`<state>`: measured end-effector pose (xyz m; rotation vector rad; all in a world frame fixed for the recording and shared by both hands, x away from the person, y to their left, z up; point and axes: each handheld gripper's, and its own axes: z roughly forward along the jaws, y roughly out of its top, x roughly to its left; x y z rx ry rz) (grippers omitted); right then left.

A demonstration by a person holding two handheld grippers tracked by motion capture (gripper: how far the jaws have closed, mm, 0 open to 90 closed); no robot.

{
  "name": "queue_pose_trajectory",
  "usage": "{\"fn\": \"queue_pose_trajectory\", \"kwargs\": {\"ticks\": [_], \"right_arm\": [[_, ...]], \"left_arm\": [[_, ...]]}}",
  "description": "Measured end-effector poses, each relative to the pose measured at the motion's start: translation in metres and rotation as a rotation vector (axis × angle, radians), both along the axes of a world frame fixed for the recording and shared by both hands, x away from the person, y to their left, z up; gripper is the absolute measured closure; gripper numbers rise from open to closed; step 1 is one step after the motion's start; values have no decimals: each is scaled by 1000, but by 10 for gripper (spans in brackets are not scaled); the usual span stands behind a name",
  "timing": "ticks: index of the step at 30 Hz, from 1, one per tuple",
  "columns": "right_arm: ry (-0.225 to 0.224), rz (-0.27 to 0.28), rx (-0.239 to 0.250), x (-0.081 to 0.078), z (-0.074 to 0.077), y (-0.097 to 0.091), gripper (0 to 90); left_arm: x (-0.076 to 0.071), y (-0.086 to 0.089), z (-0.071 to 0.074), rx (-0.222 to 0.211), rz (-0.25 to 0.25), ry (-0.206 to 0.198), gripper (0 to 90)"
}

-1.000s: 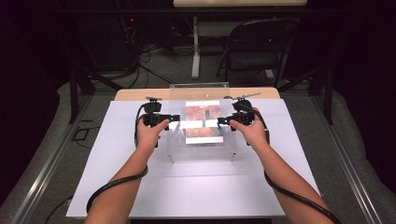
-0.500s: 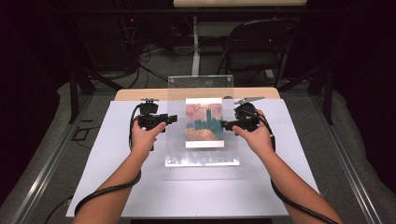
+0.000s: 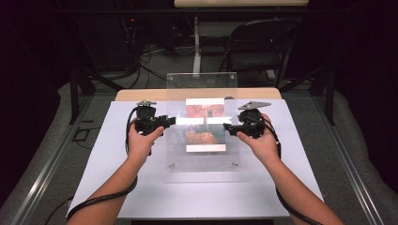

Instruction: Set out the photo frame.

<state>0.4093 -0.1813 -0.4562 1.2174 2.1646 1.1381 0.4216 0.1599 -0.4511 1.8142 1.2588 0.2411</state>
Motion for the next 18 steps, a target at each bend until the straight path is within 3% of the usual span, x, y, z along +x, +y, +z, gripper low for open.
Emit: {"fn": "queue_pose_trajectory", "kwargs": {"ticks": [18], "right_arm": [[-11, -4, 43, -18, 9, -5, 410]], "left_arm": [[-21, 5, 8, -7, -18, -37, 639]]}}
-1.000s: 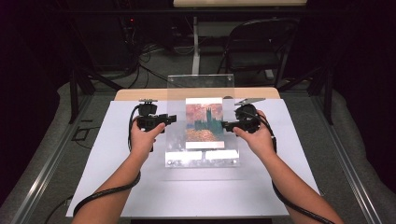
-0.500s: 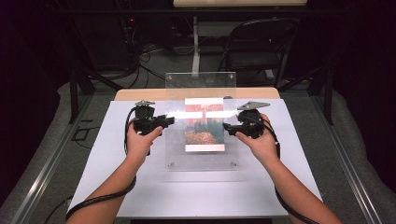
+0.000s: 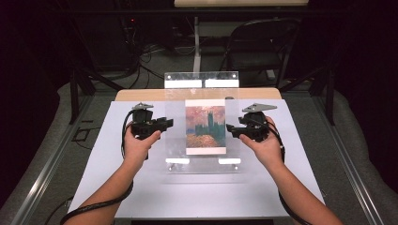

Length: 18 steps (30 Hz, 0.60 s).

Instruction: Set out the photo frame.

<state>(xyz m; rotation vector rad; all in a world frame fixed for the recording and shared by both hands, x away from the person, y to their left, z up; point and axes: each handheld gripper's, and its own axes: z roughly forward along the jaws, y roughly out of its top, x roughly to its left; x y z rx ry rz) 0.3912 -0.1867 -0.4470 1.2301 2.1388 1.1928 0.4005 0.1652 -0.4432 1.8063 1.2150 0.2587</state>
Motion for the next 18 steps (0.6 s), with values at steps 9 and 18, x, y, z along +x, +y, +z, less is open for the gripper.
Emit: {"fn": "queue_pose_trajectory", "kwargs": {"ticks": [9, 18], "right_arm": [[-41, 7, -47, -18, 6, 0, 462], [-65, 22, -39, -37, 11, -6, 551]], "left_arm": [[-17, 3, 5, 8, -17, -35, 670], [-35, 8, 9, -6, -44, -49, 716]]}}
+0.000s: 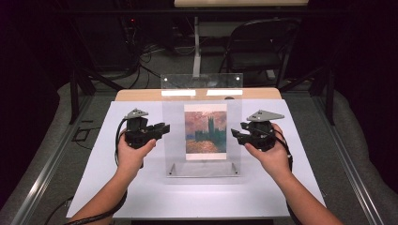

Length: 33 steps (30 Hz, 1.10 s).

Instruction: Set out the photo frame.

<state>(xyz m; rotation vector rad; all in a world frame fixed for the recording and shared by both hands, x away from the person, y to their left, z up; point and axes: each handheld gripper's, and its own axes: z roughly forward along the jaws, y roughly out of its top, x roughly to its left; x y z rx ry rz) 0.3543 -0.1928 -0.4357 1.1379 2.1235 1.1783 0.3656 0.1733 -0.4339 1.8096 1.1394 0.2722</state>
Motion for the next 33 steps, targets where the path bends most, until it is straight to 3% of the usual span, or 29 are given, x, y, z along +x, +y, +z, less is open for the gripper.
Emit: {"fn": "queue_pose_trajectory", "kwargs": {"ticks": [7, 17, 26, 30, 33], "right_arm": [[-19, 11, -10, -17, 3, -2, 587], [-35, 31, 42, -42, 2, -7, 610], [-52, 42, 103, -62, -5, -11, 616], [-45, 50, 127, -67, -9, -13, 617], [-35, 60, 131, -70, -15, -11, 610]], "left_arm": [[-16, 4, 1, -4, -24, -17, 740], [-40, 10, -3, -63, -52, -36, 738], [-59, 10, -3, -37, -84, -53, 706], [-65, 10, -6, -50, -111, -51, 674], [-70, 9, -10, -37, -99, -63, 667]]}}
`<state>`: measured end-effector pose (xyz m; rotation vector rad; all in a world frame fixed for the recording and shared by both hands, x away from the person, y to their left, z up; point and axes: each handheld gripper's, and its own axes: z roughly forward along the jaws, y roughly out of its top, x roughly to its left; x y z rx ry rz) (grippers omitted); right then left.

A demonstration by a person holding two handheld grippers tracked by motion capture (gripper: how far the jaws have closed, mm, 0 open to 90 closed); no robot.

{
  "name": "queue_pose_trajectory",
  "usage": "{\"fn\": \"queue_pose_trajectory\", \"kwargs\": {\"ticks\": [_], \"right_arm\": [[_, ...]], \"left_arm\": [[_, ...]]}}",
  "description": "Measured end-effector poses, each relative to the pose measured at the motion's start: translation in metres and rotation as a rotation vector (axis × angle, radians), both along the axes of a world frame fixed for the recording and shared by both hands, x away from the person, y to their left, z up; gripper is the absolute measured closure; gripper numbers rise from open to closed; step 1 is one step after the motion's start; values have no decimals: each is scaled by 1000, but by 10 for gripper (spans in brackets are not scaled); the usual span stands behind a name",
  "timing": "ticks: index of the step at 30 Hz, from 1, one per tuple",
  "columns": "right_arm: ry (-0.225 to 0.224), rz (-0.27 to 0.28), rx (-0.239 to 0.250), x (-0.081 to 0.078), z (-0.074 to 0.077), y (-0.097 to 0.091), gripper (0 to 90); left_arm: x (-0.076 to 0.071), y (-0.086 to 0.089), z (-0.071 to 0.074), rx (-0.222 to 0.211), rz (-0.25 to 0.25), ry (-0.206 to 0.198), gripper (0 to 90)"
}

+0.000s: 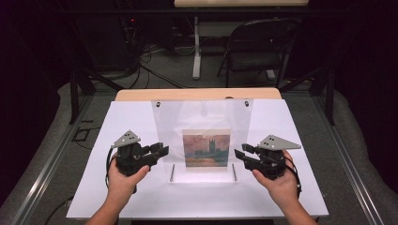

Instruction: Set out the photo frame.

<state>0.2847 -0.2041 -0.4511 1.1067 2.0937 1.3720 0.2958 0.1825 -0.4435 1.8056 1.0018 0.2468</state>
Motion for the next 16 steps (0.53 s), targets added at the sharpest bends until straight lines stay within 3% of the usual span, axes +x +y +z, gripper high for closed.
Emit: {"fn": "queue_pose_trajectory", "kwargs": {"ticks": [9, 16], "right_arm": [[24, 10, 20, -6, -21, -4, 480], [39, -8, 10, -19, -49, -17, 390]], "left_arm": [[-5, 3, -27, -12, 12, 18, 540], [-14, 3, -52, 25, -2, 5, 446]]}}
